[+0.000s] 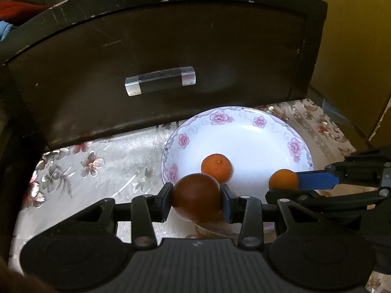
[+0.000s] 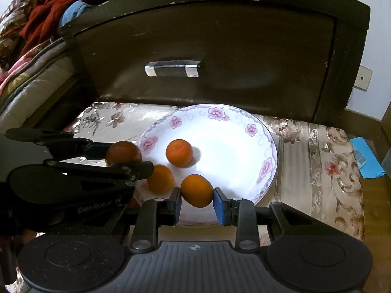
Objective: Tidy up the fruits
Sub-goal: 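Lower both fruits into the bowl and open both grippers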
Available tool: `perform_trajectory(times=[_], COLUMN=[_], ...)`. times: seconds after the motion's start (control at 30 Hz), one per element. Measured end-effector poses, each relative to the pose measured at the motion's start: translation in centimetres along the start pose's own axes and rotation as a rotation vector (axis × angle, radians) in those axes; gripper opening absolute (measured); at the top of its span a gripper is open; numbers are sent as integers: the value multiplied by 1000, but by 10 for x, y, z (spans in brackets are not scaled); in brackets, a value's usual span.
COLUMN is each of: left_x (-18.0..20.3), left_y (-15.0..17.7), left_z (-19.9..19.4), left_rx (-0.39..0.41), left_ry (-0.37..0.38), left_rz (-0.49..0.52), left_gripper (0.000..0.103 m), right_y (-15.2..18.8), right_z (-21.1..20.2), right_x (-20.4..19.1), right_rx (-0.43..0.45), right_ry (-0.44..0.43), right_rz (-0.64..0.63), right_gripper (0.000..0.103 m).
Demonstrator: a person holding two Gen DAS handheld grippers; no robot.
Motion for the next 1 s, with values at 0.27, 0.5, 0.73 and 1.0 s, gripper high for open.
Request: perform_trajectory(times=[0.27, 0.5, 0.73, 1.0], left_x=[-6, -3, -2, -3], left_y=[-6, -11, -14, -16], left_z=[15, 25, 29, 29], left_rx=[16, 18, 20, 30], left_ry=[-8, 4, 8, -5], left_rz=[-12, 10, -1, 5], left_gripper=[47, 47, 49, 53], right_y=[-10, -15, -17, -17], right_z=[15, 22, 24, 23], right_x=[6, 12, 19, 19], right_rx=[16, 27, 28, 39], right_ry=[2, 7, 7, 16], right_rz=[13, 19, 43, 43], right_gripper=[26, 26, 27, 28])
Point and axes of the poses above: each gripper's, at about its wrist camera, not at the fingertips, and z roughly the way its jaws point, x to its right, y to its underside, the point moved 5 cm from there along z, roughly the way its jaws point, and after that the axes turned 8 degrees about z, right-handed, at the moved point
